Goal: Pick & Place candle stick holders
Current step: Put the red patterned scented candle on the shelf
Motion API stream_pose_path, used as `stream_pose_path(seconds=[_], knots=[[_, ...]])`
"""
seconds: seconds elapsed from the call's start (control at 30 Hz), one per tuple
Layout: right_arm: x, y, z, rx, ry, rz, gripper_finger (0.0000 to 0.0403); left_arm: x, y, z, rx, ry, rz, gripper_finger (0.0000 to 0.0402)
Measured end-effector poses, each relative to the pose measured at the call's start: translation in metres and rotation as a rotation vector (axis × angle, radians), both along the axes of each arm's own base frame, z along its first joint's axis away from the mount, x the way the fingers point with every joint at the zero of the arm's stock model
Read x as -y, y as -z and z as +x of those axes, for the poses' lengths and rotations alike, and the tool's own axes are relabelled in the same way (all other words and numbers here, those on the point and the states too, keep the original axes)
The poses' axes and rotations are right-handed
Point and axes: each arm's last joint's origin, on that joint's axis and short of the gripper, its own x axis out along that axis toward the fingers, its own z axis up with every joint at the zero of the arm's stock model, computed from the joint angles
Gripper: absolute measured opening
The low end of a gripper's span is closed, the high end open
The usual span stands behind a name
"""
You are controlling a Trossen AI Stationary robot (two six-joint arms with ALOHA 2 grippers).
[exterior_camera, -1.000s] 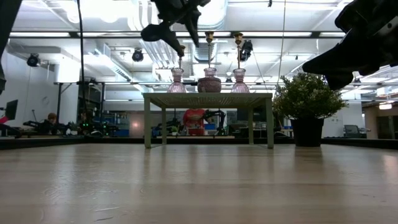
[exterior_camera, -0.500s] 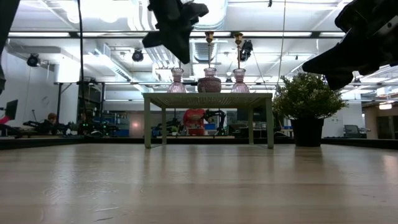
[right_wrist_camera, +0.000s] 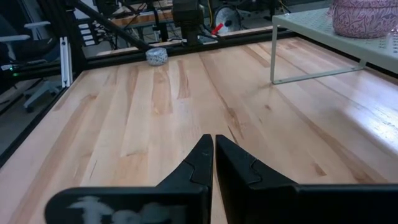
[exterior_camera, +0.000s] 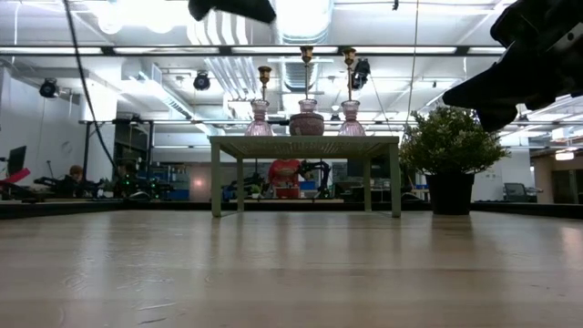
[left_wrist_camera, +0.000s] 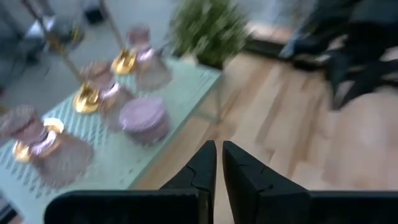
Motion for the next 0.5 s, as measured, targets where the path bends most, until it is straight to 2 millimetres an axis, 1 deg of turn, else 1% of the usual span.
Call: stream_pose_path(seconds=[0.1, 0.2, 0.33, 0.5], knots=[[0.0, 0.0, 0.0, 0.0, 0.0, 0.0, 0.0013, 0.01, 0.006, -0.024, 0.06, 0.089, 0.041, 0.0033], [0.0, 0.0, 0.0, 0.001, 0.0, 0.0, 0.0013, 0.014, 0.016, -0.046, 0.113, 0.124, 0.016, 0.0035], [0.0, 0.0, 0.0, 0.001, 0.0, 0.0, 0.0013, 0.008, 0.028, -0.074, 0.164, 0.131, -0.004, 0.0032], [0.0, 0.0, 0.0, 0.001, 0.0, 0.0, 0.0013, -0.001, 0.05, -0.097, 0.159, 0.133, 0.023, 0.0035]])
